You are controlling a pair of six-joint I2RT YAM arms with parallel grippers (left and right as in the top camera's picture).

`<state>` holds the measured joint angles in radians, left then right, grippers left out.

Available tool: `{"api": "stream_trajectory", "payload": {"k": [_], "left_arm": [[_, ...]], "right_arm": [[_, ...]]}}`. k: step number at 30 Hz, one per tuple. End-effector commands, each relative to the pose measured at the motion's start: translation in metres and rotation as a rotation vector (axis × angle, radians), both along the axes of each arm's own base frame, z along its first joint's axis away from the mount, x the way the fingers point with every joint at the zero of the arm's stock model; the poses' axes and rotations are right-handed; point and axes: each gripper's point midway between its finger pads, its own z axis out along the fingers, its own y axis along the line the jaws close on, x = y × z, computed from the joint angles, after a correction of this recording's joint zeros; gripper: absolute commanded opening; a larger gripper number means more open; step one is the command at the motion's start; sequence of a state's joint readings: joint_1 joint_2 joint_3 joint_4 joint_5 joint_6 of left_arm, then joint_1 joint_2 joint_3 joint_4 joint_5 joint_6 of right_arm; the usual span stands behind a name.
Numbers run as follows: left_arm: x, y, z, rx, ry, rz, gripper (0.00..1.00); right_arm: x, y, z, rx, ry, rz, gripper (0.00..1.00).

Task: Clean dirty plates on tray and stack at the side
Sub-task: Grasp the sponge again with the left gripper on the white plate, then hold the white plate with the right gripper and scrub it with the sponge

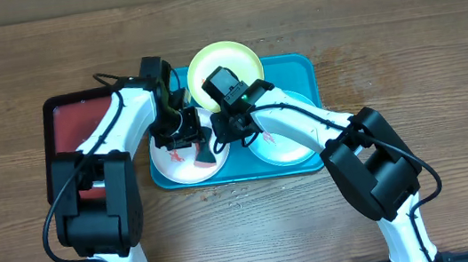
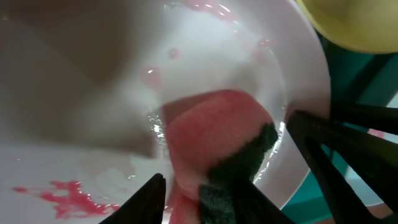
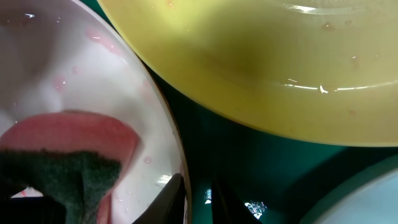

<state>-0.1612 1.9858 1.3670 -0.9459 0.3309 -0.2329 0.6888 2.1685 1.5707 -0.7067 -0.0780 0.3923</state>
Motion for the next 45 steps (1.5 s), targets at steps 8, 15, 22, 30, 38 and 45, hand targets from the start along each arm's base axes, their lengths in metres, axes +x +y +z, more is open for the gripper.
{"api": "stream_trajectory", "payload": {"k": [8, 15, 22, 30, 38, 45], "left_arm": [[0.009, 0.012, 0.031, -0.018, 0.012, 0.001, 0.51], [0.003, 0.004, 0.035, -0.026, 0.026, -0.042, 0.56], [-0.008, -0.008, 0.012, -0.008, 0.050, -0.020, 0.55], [-0.021, -0.002, -0.003, 0.029, 0.084, 0.000, 0.51], [-0.017, 0.004, -0.005, 0.064, 0.068, 0.003, 0.22], [-0.017, 0.013, -0.008, 0.119, 0.069, 0.019, 0.34]], "right_arm": [[0.006, 0.003, 0.004, 0.003, -0.017, -0.007, 0.17], [0.006, 0.003, 0.004, 0.004, -0.018, -0.007, 0.17], [0.006, 0.003, 0.004, 0.004, -0.019, -0.007, 0.18], [0.006, 0.003, 0.004, 0.004, -0.018, -0.006, 0.18], [0.006, 0.003, 0.004, 0.003, -0.019, -0.004, 0.18], [0.006, 0.002, 0.004, 0.002, -0.018, -0.004, 0.18]]}}
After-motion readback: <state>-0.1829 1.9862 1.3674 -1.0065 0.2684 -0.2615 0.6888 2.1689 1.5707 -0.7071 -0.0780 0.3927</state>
